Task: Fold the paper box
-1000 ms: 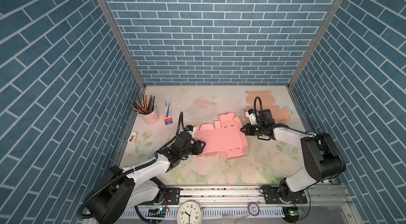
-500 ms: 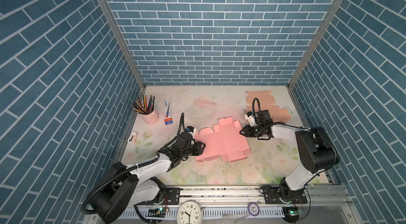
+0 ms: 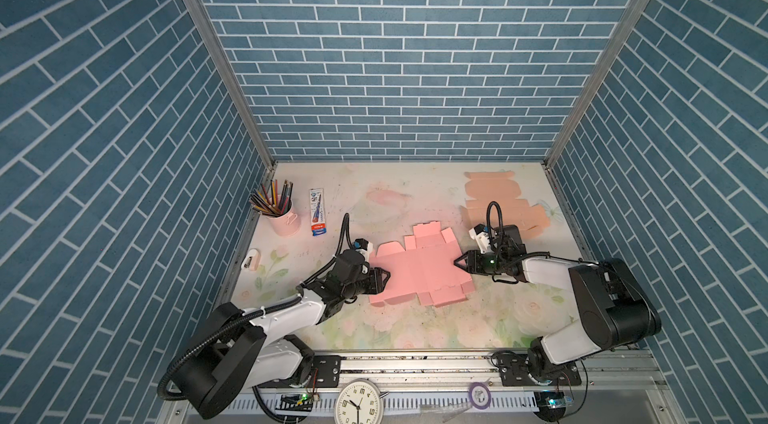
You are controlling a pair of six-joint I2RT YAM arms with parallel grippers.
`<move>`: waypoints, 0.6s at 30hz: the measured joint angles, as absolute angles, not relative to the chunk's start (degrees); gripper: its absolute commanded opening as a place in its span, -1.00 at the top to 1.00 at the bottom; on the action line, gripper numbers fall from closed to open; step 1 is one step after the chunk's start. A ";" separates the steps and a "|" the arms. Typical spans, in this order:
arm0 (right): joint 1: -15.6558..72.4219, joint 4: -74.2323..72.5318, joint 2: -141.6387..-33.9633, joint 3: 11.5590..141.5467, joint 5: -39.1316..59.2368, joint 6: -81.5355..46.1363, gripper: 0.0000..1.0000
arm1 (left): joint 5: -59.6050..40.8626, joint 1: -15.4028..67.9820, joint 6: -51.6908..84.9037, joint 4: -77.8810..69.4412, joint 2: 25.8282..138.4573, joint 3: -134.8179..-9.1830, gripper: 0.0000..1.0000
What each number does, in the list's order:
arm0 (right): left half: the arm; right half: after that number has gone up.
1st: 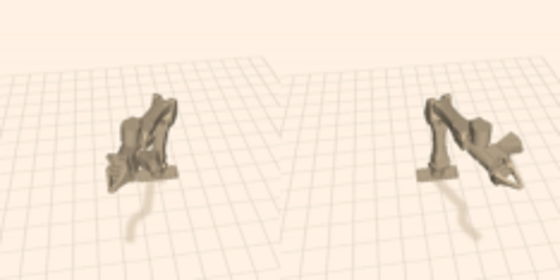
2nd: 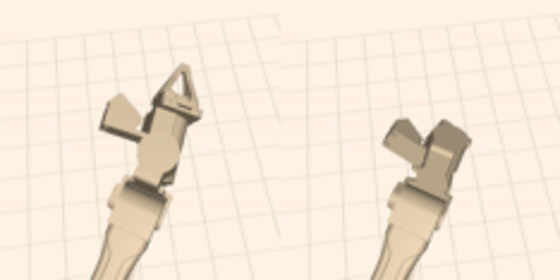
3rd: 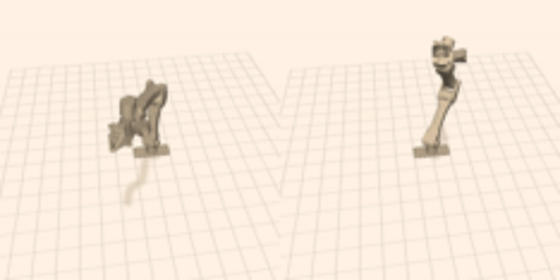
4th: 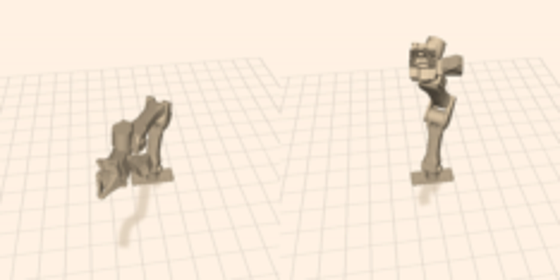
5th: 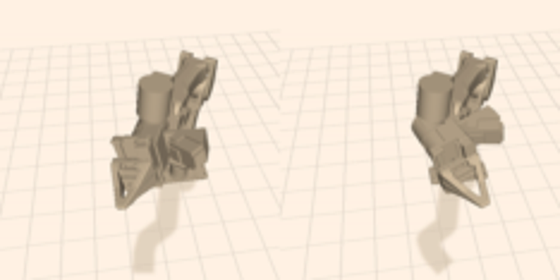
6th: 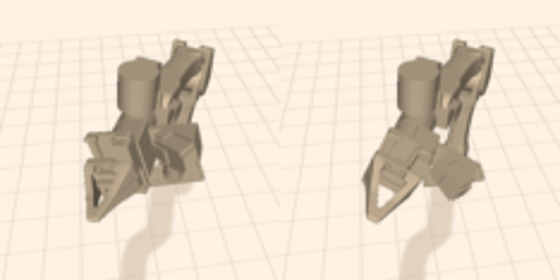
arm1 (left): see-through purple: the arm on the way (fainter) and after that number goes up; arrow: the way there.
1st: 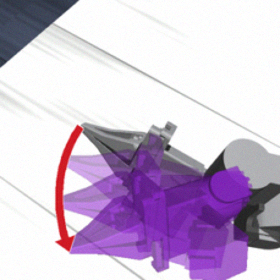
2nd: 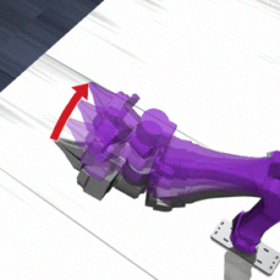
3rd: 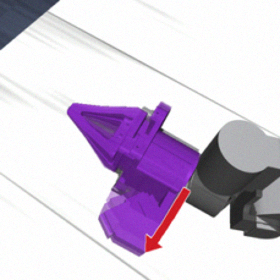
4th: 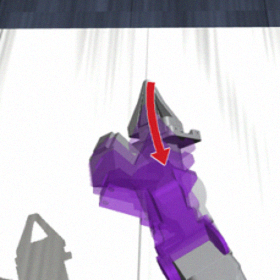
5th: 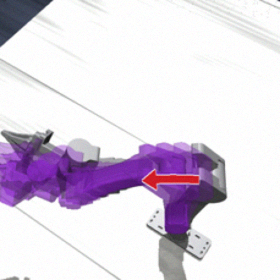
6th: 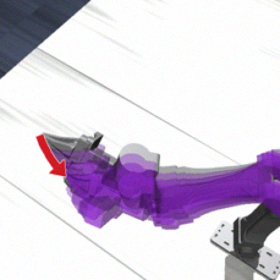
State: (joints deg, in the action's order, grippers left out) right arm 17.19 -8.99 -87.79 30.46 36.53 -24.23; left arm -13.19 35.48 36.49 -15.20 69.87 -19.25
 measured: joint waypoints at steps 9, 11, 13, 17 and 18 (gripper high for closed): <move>17.19 -13.15 -88.20 28.86 38.13 -27.14 0.65 | -14.17 35.51 36.51 -16.47 69.87 -18.41 -0.05; 17.19 -13.23 -88.18 28.86 38.15 -27.09 0.78 | -14.28 35.51 36.53 -16.60 69.84 -18.15 -0.04; 17.19 -12.60 -88.14 28.97 38.02 -26.79 0.86 | -14.31 35.51 36.53 -16.62 69.67 -17.98 -0.05; 17.34 -9.19 -87.11 30.11 36.95 -25.52 0.97 | -14.44 35.51 36.40 -16.60 68.84 -17.96 -0.03; 17.43 -8.03 -86.67 30.65 36.60 -25.12 0.99 | -14.44 35.51 36.32 -16.60 68.58 -17.96 -0.01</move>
